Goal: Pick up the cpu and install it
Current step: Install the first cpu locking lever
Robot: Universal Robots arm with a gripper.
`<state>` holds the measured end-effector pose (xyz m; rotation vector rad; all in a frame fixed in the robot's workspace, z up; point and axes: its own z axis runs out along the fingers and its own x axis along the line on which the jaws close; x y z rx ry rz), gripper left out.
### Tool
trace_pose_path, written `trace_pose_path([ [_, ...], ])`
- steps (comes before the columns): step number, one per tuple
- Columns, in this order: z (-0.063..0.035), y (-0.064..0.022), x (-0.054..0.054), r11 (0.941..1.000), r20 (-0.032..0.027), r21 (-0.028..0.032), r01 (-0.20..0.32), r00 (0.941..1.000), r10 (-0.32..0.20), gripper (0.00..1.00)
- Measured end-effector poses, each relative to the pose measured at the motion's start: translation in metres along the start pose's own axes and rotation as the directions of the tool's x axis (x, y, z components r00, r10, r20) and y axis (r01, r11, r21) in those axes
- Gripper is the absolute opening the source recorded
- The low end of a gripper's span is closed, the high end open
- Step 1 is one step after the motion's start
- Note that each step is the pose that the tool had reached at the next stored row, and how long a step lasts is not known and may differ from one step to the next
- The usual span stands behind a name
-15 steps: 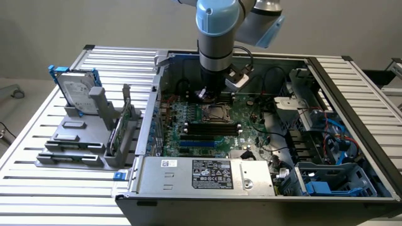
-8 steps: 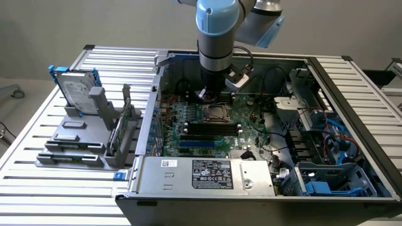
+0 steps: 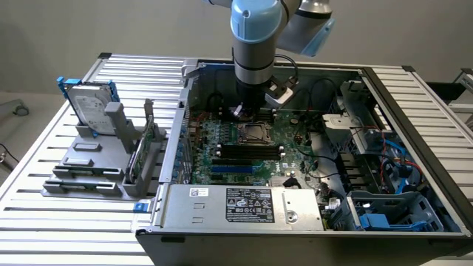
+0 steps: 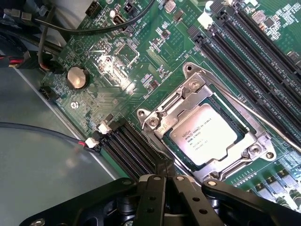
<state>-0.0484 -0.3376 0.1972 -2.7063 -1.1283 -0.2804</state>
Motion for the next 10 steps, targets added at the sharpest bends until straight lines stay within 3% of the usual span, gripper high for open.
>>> trace_pose_path([
  [10, 0.0000, 0.0014, 0.0002, 1.0000, 0.0004, -0.0001, 0.000, 1.0000, 0.000, 0.11],
])
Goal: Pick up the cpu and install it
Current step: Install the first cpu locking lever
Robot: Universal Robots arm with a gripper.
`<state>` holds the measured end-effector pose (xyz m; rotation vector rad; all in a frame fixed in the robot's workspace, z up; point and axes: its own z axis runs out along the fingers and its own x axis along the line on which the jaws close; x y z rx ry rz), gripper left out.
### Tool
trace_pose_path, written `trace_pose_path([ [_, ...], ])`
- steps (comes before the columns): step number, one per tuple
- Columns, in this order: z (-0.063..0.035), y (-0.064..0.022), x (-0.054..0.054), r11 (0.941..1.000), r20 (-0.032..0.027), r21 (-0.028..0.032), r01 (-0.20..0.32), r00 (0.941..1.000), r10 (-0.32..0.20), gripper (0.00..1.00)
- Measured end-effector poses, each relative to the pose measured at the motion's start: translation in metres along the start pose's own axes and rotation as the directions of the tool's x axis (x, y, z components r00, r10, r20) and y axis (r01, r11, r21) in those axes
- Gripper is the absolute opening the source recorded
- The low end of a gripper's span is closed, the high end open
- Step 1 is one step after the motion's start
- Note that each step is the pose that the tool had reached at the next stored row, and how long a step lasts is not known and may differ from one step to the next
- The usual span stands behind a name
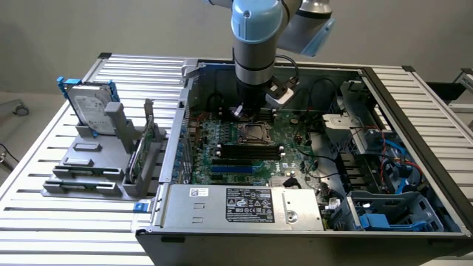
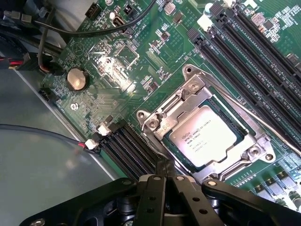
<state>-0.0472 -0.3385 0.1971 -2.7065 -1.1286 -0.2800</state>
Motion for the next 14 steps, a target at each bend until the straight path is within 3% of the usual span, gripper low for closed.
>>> trace_pose_path([
  [14, 0.0008, -0.0021, 0.0015, 1.0000, -0.0004, 0.0001, 0.000, 1.0000, 0.000, 0.11],
])
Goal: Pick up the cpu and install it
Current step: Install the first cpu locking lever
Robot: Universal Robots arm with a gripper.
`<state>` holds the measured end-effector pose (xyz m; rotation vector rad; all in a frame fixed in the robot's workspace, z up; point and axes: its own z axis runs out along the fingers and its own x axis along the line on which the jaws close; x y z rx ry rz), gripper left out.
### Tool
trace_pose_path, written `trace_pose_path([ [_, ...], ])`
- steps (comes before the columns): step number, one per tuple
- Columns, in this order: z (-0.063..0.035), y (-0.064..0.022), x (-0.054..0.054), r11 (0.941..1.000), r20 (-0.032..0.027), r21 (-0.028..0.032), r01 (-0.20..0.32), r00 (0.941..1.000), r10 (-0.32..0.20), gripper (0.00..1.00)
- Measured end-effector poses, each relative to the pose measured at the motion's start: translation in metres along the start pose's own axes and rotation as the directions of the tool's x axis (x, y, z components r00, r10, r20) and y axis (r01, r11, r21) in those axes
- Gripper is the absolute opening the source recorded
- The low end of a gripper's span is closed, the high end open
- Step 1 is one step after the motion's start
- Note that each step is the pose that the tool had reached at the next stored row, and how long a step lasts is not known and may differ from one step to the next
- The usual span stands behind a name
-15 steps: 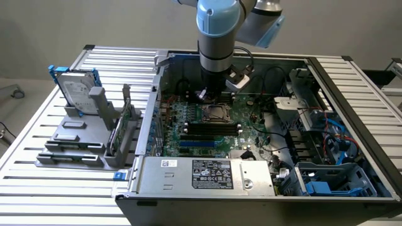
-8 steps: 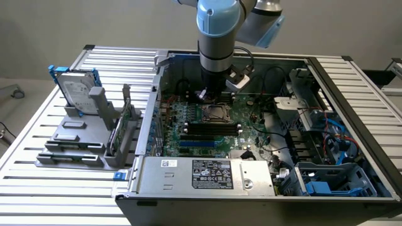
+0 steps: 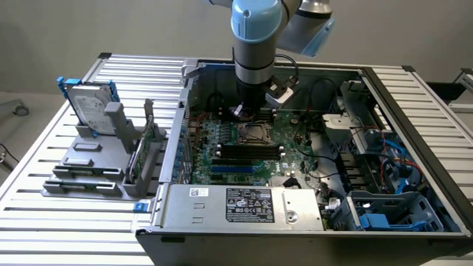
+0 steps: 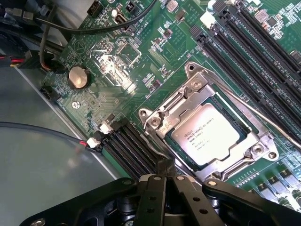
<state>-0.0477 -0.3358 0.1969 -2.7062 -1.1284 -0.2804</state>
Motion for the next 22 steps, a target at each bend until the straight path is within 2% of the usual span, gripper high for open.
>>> trace_pose_path([
  [22, 0.0019, -0.0001, -0.0002, 1.0000, -0.0006, -0.0007, 0.000, 1.0000, 0.000, 0.11],
])
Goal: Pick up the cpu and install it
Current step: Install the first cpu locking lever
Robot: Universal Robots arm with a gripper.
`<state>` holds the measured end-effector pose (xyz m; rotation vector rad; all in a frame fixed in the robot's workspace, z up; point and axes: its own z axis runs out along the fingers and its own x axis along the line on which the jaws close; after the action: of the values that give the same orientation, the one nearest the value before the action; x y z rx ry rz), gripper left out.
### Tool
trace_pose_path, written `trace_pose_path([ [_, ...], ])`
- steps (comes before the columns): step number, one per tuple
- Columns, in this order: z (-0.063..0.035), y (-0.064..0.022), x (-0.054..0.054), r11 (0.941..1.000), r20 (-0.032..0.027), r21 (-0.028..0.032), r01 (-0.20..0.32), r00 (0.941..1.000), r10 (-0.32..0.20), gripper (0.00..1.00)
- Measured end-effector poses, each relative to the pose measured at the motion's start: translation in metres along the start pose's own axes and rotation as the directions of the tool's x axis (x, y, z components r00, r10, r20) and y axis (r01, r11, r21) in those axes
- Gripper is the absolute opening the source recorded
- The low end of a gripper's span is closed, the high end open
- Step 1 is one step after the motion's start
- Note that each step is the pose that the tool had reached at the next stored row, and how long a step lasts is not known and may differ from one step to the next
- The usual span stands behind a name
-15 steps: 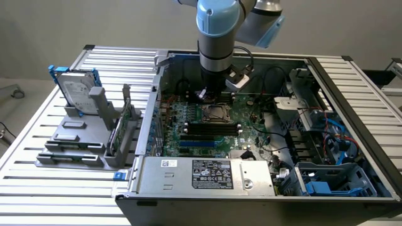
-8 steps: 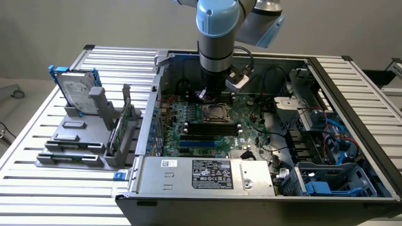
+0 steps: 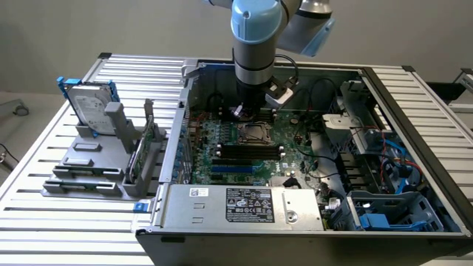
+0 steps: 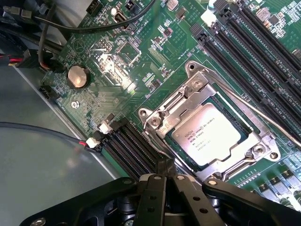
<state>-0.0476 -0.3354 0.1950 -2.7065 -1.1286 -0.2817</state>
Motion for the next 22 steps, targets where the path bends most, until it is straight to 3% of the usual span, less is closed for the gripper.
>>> trace_pose_path([
  [22, 0.0011, 0.0010, 0.0015, 1.0000, 0.0041, -0.0040, 0.000, 1.0000, 0.000, 0.11],
])
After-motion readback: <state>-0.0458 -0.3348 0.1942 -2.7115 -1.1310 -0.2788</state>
